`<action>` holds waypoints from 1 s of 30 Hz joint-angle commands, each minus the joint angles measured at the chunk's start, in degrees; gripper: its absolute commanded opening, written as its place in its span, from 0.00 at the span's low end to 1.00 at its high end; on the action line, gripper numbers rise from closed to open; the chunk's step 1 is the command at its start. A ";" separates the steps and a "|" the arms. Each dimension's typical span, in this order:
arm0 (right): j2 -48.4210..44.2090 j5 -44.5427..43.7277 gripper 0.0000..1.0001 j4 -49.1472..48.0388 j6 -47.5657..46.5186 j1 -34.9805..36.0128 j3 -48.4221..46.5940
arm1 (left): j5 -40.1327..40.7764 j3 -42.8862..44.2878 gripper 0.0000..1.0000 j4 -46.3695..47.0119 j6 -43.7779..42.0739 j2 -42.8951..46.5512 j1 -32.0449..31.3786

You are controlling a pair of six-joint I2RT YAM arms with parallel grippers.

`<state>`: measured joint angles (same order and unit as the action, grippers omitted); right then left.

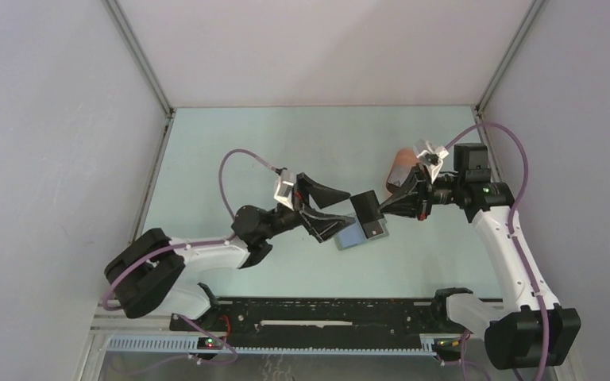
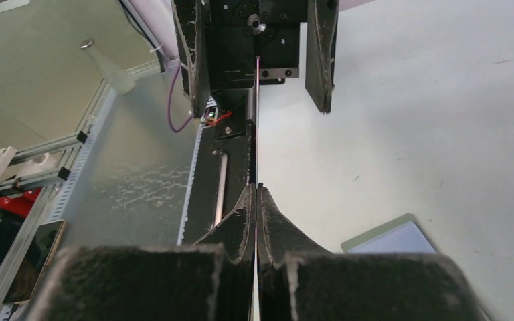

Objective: Put the credit cards into the card holder
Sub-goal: Insert the credit card into the card holder.

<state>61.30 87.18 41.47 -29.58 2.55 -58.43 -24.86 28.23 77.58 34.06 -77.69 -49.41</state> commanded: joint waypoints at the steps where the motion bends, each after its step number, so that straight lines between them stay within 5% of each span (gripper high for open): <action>1: 0.88 1.48 0.00 -0.15 -1.20 1.96 -0.01 | -2.56 5.27 0.81 3.85 -0.47 -3.40 -2.27; 4: 1.17 1.07 0.00 -0.22 -1.10 2.90 -0.02 | -3.25 6.67 0.66 3.82 0.73 -5.18 -2.54; 10: 1.29 -0.22 0.00 0.18 -1.60 3.55 0.05 | -5.21 8.46 0.02 3.75 2.83 -7.72 -2.47; 11: 1.22 -1.10 0.01 0.26 -1.68 3.68 -0.02 | -5.28 8.24 0.00 3.73 2.77 -7.69 -2.51; 14: 0.70 -3.43 0.45 0.41 -2.06 3.98 -0.10 | -6.21 7.12 0.00 2.53 2.41 -7.13 -1.71; 17: -0.50 -8.34 0.67 4.20 -6.43 5.03 -1.46 | -9.51 6.20 0.00 -1.78 2.18 -5.72 0.38; 20: -0.67 -12.75 0.71 8.83 -11.14 7.43 -3.54 | -14.74 7.64 0.00 -13.85 -1.48 -3.18 1.71; 26: 2.18 -17.47 0.71 11.11 -11.94 11.20 -5.26 | -18.11 16.21 0.00 -53.18 -18.34 1.33 1.70; 30: 4.29 -18.20 0.68 12.09 -11.91 12.55 -5.88 | -18.62 20.34 0.00 -62.57 -23.43 1.66 1.75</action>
<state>63.94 71.29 51.33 -39.72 13.93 -62.33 -40.58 43.35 31.97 20.25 -78.41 -47.75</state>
